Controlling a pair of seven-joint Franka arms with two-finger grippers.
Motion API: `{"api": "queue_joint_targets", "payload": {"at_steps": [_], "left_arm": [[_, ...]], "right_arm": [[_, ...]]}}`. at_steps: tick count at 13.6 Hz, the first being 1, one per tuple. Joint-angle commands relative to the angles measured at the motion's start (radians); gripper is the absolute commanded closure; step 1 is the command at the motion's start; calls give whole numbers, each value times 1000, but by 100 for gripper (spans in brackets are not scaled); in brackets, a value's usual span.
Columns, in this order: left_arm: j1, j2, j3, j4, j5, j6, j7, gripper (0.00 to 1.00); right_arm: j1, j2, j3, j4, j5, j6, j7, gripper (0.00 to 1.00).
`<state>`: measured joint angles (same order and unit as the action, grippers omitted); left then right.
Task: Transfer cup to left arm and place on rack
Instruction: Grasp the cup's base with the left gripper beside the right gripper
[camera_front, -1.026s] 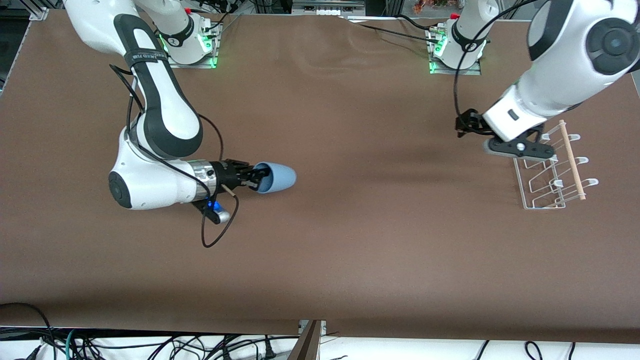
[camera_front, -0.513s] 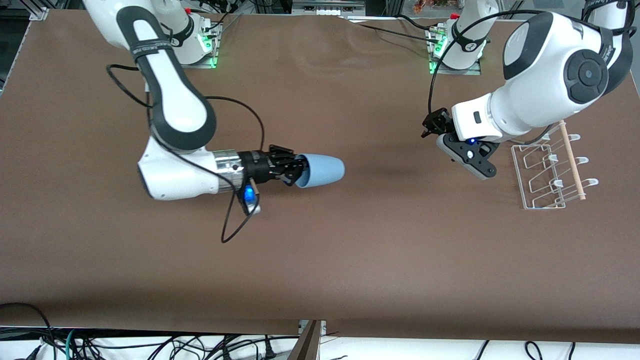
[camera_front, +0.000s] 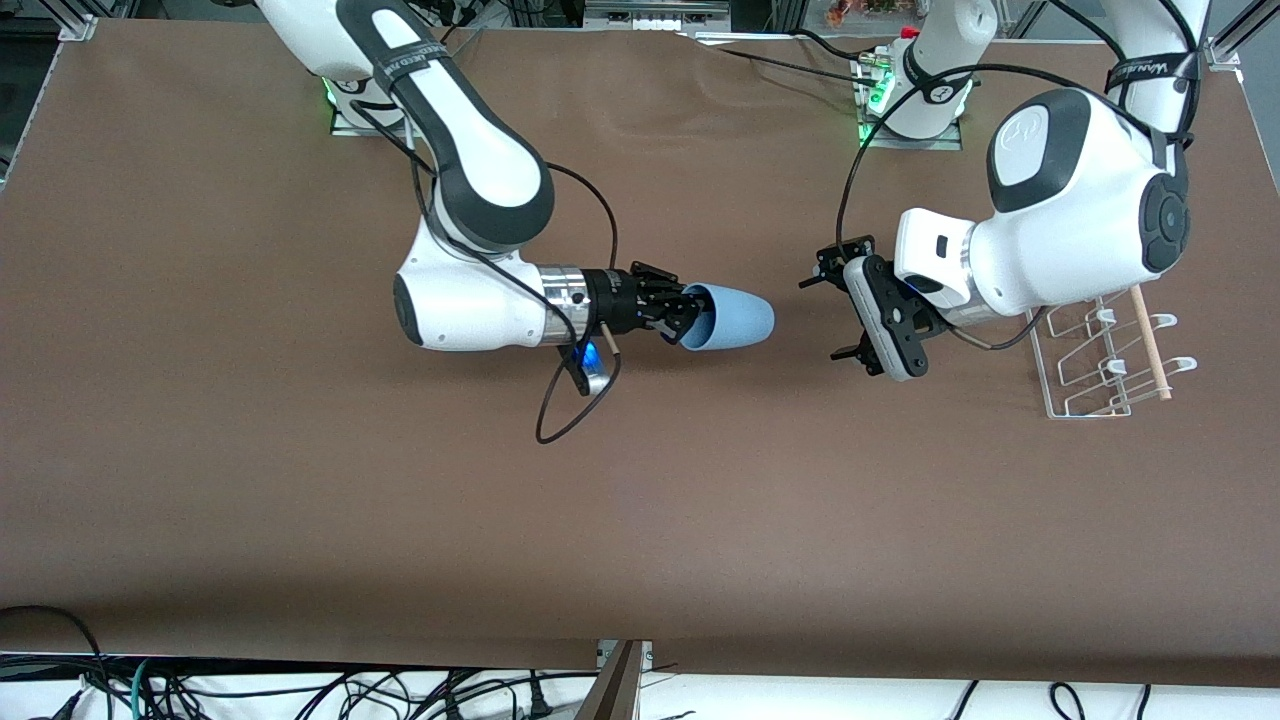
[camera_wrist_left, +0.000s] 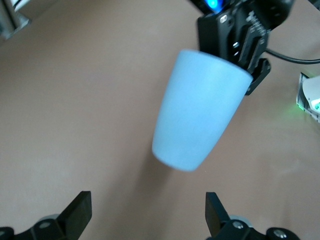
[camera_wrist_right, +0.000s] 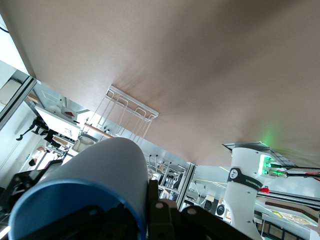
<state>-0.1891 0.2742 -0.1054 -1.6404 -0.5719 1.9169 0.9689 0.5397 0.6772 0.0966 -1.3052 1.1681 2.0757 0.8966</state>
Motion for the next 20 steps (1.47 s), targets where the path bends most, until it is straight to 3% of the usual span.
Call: {"api": "queue_joint_targets", "payload": {"at_steps": [1,4,7,10,12,13,14,15,18,20], "left_arm": [[-13,22,0,16,-32,46,157,0],[-19,49,-37,13,-109,69,189,0],[-27,59,-56,14,-112,155,236,0],[-27,82,-59,1,-118,157,319,3],[-29,82,-60,-2,-118,155,358,42],[-26,82,-74,-2,-120,155,359,72],[-23,82,-74,-2,-120,155,360,89],[-20,82,-74,-2,-120,155,360,98],[-16,82,-74,-1,-120,151,358,99],[-12,82,-74,-1,-118,143,358,99]], "right_arm": [[11,48,0,87,18,29,41,100],[26,48,0,92,18,50,44,100],[32,48,0,92,18,64,42,100],[39,48,0,92,18,69,41,100],[40,50,0,107,18,70,42,100],[40,51,0,107,18,70,44,100],[40,51,0,107,18,70,42,100],[40,51,-1,107,18,70,42,100],[33,50,-1,107,18,70,44,100],[20,50,-1,106,19,69,48,36]]}}
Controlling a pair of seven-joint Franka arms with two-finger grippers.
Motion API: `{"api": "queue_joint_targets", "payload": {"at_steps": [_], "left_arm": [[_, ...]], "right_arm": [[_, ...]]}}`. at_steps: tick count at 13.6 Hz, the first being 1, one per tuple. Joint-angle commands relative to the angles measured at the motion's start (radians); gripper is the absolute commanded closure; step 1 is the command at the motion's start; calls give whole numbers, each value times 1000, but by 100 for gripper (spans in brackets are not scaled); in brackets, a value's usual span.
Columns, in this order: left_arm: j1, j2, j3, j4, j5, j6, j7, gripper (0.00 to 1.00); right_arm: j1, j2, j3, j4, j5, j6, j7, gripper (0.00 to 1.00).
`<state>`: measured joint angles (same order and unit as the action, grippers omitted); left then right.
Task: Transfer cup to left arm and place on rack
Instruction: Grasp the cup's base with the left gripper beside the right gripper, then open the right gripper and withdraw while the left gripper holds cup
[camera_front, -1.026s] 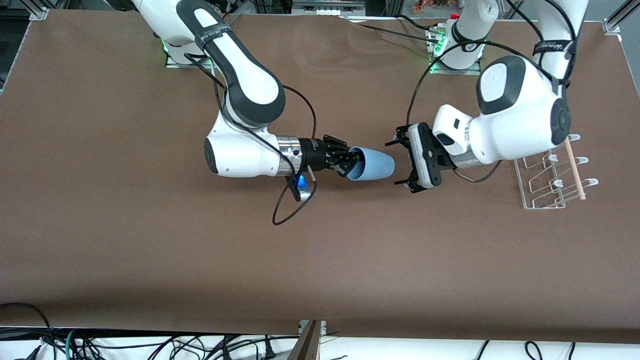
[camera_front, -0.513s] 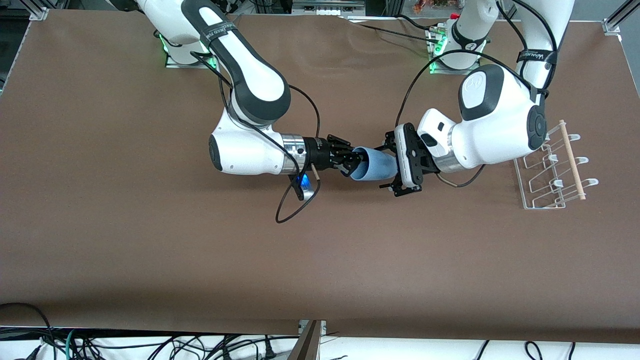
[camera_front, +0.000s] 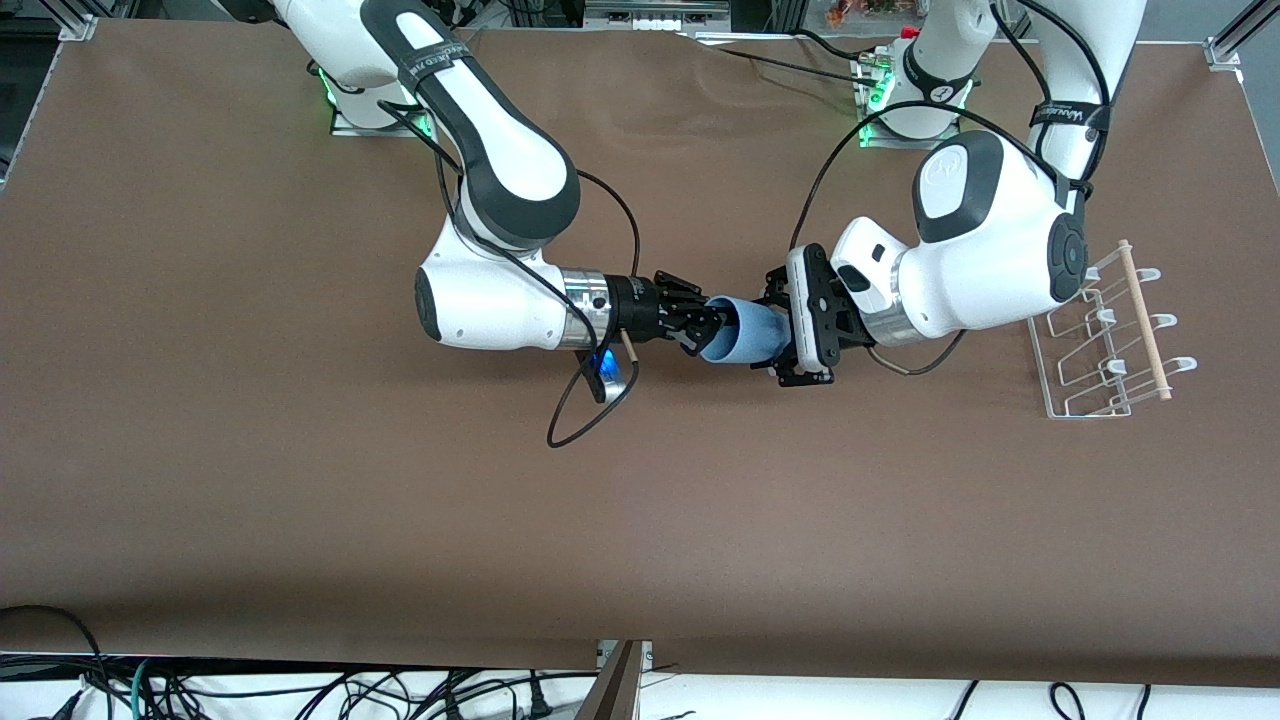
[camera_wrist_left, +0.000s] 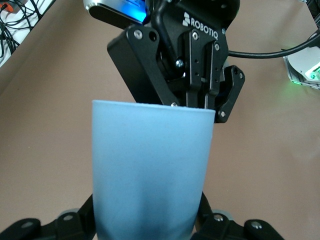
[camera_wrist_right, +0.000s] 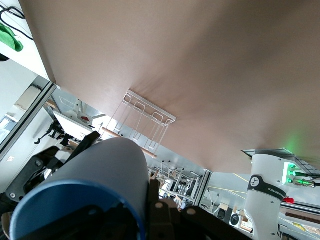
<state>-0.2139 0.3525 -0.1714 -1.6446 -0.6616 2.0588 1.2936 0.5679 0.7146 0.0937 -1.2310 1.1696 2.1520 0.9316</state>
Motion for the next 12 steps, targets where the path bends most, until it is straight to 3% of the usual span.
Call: {"api": "queue_joint_targets", "payload": {"at_steps": [1,3,6,9,12], "left_arm": [[13,2,-8,5,-27,-5,30,99],[19,-6,-5,12,-20,-49,20,99],[60,-14,13,17,6,-165,18,99],[96,-26,13,38,213,-267,16,99],[110,-36,16,40,454,-377,16,99]], "right_arm": [[-10,8,-3,33,16,-11,29,19],[-51,-1,-3,33,16,-41,30,11],[-149,-35,-11,35,4,-160,30,6],[-227,-98,-70,30,-172,-292,18,2],[-398,-107,-108,53,-209,-487,-80,1]]}}
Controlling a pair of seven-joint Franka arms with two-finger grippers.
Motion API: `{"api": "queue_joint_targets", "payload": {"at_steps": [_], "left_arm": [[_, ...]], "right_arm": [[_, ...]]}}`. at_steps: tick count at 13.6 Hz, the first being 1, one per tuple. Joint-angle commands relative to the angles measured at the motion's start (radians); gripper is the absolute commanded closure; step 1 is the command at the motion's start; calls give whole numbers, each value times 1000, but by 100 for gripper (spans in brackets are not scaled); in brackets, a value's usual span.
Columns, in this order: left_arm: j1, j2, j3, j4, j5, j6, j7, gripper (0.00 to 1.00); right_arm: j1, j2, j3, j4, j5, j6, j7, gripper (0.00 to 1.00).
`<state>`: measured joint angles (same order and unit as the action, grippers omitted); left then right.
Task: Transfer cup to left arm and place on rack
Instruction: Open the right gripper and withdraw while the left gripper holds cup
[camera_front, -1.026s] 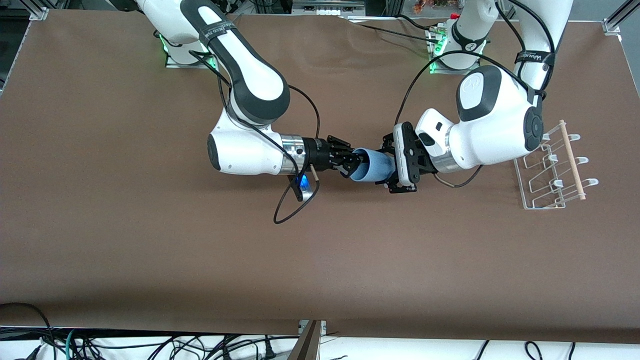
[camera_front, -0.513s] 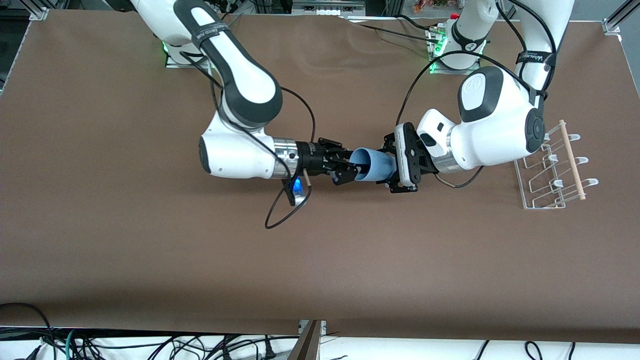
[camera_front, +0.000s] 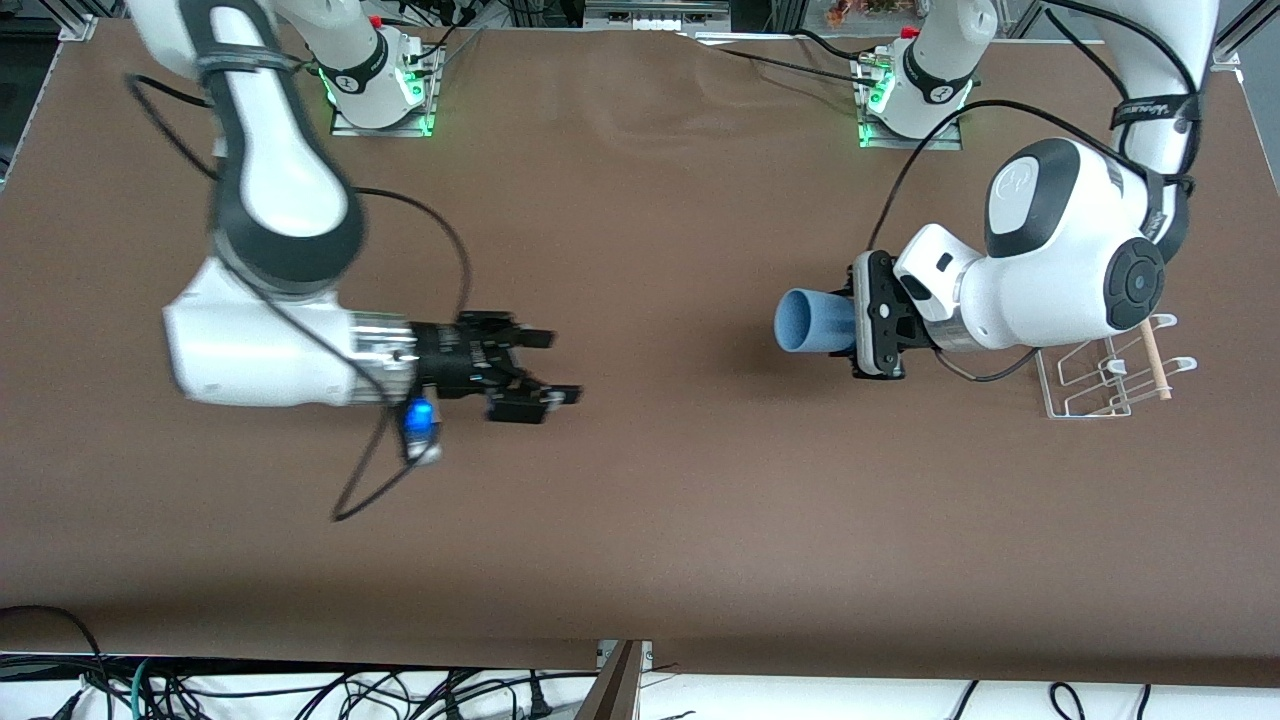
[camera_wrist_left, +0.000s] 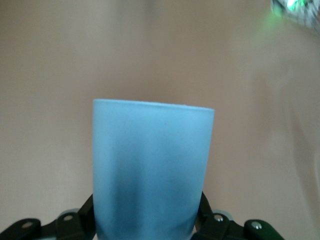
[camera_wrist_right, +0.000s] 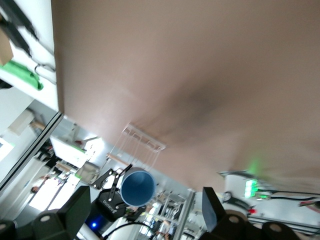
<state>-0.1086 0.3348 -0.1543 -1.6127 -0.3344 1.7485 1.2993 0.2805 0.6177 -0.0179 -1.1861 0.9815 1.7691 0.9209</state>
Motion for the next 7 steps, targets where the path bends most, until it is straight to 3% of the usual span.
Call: {"api": "queue_joint_targets", "payload": {"at_steps": [1,4,7], "left_arm": [[4,-19,-2,10,217,-119,11,99],[-2,-19,-5,7,528,-262,-27,99],[-23,-2,-14,-10,812,-386,-158,99]], "right_arm": [[-183,-10,7,43,-24,-146,-117,1],[-296,-10,7,60,-126,-160,-187,1],[-320,-22,1,62,-265,-158,-258,1]]}}
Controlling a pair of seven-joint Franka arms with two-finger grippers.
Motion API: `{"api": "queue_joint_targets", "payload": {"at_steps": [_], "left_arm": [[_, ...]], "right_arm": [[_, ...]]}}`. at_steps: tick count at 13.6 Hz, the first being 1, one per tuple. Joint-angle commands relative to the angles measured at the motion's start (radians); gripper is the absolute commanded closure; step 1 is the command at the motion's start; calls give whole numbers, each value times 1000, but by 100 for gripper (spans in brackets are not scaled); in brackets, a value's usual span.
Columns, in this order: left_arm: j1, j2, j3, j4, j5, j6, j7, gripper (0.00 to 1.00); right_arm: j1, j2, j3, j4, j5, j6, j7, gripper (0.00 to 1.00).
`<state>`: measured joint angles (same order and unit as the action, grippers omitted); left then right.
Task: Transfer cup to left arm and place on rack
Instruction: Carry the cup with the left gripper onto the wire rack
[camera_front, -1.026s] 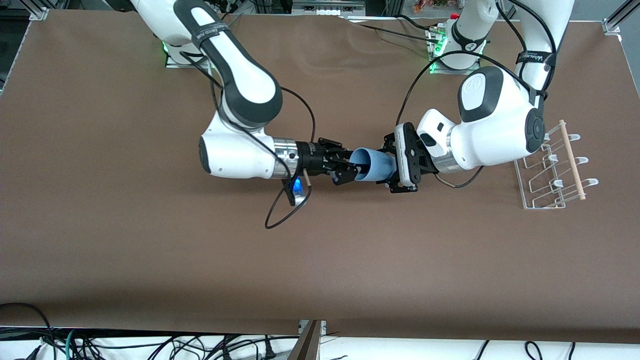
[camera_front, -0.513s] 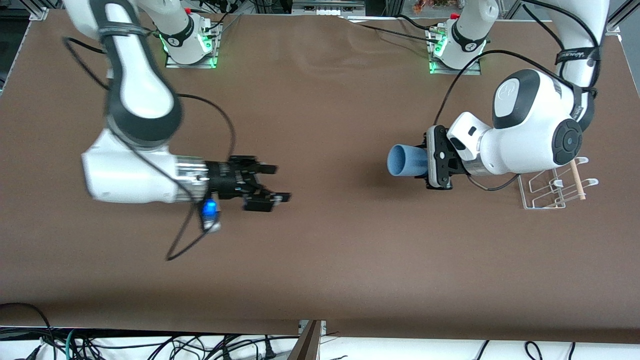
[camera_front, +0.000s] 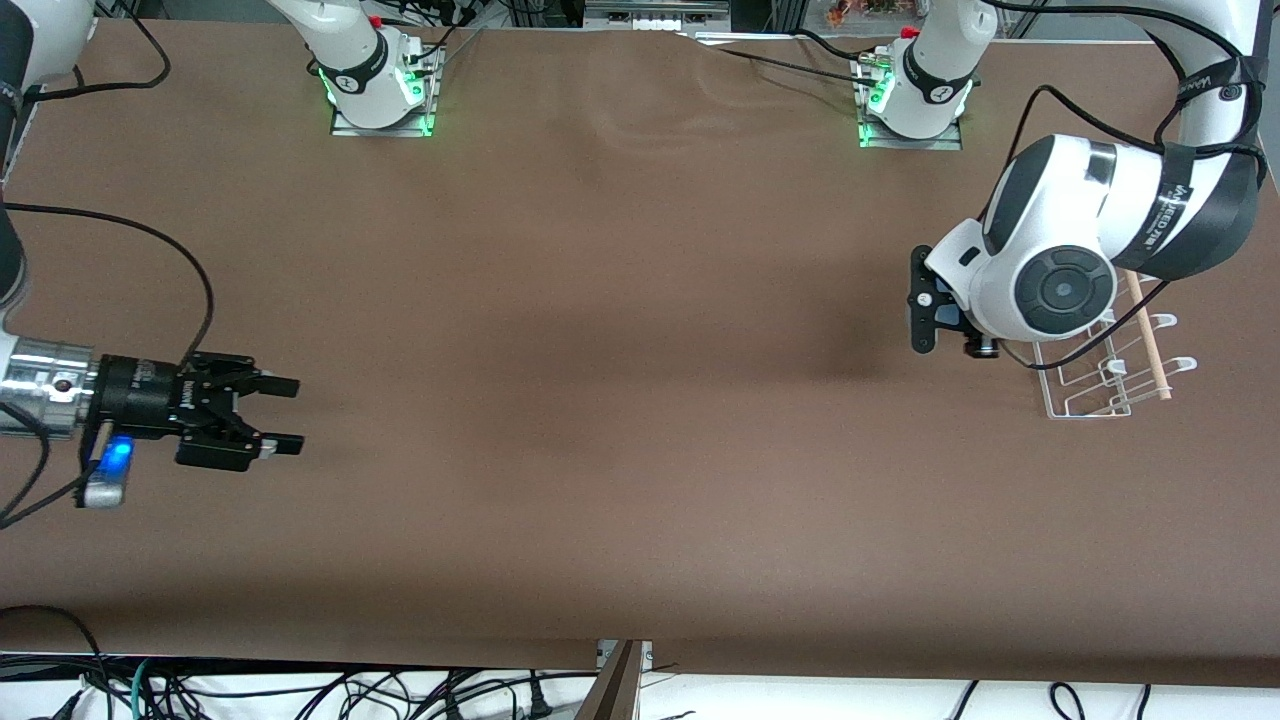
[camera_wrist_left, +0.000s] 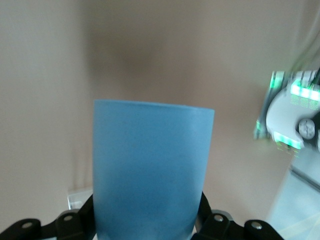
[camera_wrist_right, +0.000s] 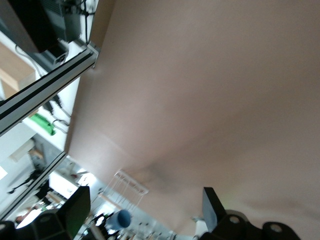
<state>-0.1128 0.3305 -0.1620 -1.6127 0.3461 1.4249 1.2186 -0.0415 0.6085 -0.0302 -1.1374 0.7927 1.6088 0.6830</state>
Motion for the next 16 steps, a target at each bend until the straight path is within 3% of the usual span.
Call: {"api": "queue_joint_targets", "payload": {"at_steps": [1,4,6,8,11,13,16], "left_arm": [[-27,21,-7,-21,227,-107,-123,99],[-64,58,-8,-90,450,-178,-288,100],[-64,67,-8,-139,525,-219,-417,100],[-65,53,-10,-257,634,-250,-479,100],[-64,51,-10,-405,684,-242,-647,100],[-58,39,-20,-504,754,-238,-779,100],[-45,32,-20,-550,781,-216,-833,100]], "right_arm": [[-1,-18,15,15,-105,3,-43,1],[-11,-114,32,-58,-280,9,-112,1],[-9,-257,50,-241,-378,54,-204,1],[-9,-393,107,-422,-510,121,-243,1],[-9,-539,153,-612,-654,183,-250,1],[-9,-579,156,-659,-746,168,-328,1],[-6,-581,145,-660,-803,128,-480,1]]}}
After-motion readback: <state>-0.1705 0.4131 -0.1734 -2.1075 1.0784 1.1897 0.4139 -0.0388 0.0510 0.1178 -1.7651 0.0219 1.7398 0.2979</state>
